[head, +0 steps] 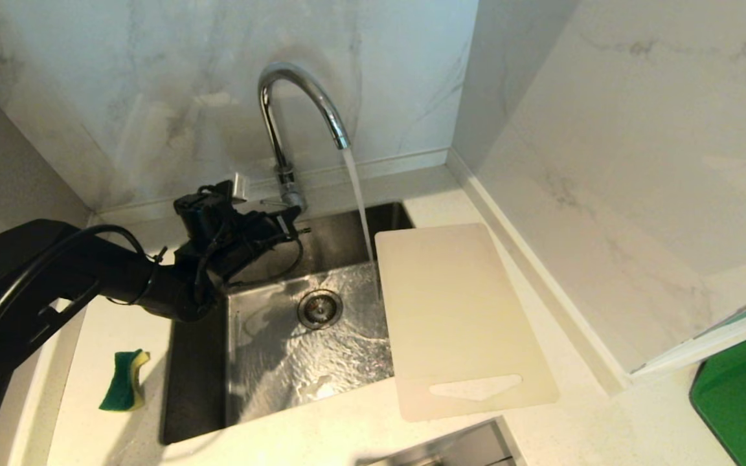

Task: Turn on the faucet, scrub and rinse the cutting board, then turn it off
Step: Turn off the tap

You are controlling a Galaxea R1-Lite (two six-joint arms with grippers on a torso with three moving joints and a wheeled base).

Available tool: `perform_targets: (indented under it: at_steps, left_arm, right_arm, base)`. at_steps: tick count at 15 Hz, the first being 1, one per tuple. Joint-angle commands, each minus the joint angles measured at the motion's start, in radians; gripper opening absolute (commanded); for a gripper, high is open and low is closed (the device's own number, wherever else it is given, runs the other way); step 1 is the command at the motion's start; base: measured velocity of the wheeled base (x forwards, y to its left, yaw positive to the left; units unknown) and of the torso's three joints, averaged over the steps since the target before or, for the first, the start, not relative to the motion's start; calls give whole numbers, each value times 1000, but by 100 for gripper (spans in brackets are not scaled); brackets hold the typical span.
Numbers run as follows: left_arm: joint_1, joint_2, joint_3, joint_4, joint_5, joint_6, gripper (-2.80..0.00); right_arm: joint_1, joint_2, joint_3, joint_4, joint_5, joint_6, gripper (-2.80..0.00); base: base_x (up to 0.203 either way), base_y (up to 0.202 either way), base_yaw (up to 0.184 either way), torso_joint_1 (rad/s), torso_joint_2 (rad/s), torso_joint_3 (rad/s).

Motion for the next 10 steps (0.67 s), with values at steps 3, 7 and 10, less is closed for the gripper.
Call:
perform_targets:
  at_steps: [3,7,10]
  left_arm:
    - [17,32,-32,-1,-3,17,-280]
    - [40,49,-73,3,-5,23,-280]
    - [62,66,-103,4,-6,23,-280]
  right_arm:
    - [0,1,0,0,0,53,-280]
    - [0,1,0,0,0,0,-280]
    - [0,1,0,0,0,0,-280]
  base:
    - [0,0,0,0,0,0]
    - [0,0,0,0,0,0]
    - [0,0,0,0,0,0]
